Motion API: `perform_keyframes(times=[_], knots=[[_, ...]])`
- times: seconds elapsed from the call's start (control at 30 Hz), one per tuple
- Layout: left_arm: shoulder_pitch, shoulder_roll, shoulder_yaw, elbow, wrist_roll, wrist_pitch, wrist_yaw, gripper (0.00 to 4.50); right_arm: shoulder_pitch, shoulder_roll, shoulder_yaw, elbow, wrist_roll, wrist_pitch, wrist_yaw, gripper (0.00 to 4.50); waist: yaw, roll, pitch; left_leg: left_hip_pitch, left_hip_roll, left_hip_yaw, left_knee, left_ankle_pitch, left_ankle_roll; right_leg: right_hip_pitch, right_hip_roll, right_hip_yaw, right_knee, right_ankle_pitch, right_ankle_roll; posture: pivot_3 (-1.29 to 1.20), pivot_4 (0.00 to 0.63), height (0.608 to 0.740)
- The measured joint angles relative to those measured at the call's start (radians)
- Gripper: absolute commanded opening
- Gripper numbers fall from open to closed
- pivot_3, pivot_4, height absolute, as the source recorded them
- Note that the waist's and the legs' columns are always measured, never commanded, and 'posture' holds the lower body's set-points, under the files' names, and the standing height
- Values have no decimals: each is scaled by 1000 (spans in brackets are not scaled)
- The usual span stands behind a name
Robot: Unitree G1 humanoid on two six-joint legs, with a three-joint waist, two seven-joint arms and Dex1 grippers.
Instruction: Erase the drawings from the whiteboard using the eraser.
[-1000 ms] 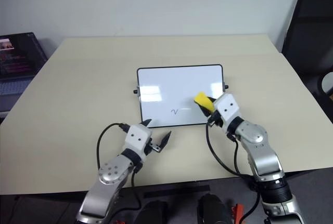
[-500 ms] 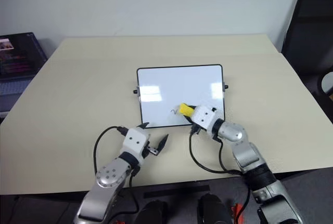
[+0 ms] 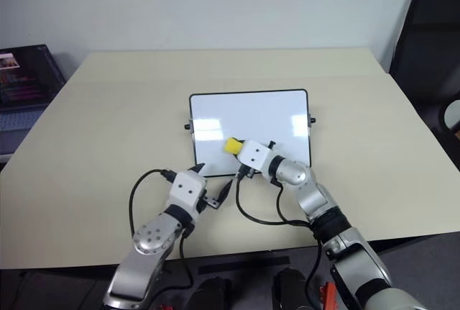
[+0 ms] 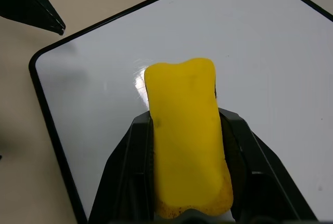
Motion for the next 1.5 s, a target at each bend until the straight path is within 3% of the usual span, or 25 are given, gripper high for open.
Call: perform_keyframes(times=[0.7,1.23,1.5], knots=[[-19,-8,0,26,-1,-1,1,4500,194,-184,-51,-257,-5,138,72,1302,2,0,0,1,0,0,1,0,0,1,0,0,1,0,0,0,150,740],[-57,-6,2,62,-3,-10,-10,4500,54,25,-52,-181,16,131,-29,1302,-1,0,0,1,0,0,0,0,0,0,0,0,1,0,0,0,150,740],[-39,-6,17,60,-2,-10,6,4500,36,-8,14,-139,-44,214,13,1302,2,-1,0,1,0,0,1,0,0,1,0,0,1,0,0,0,150,740]])
